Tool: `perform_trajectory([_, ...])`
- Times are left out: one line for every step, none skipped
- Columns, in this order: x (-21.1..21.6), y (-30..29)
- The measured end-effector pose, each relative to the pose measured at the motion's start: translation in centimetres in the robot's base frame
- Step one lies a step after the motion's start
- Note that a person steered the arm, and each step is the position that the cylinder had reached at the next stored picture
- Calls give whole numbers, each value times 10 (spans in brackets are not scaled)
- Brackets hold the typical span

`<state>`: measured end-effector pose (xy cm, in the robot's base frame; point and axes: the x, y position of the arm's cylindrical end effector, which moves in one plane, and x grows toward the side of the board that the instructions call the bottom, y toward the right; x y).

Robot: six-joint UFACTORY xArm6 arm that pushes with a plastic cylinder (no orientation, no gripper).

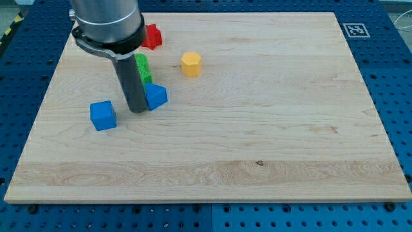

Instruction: Move blue cube towards center

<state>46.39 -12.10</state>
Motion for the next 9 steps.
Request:
perform_trajectory([-1, 9])
perform_trajectory([-5, 15])
perform_trajectory([-11, -2])
perform_trajectory([-15, -60])
perform_trajectory([-14, -111])
perform_trajectory([3, -130])
perform_trajectory([18, -105])
perform_trajectory([14, -61])
perform_trajectory([18, -30])
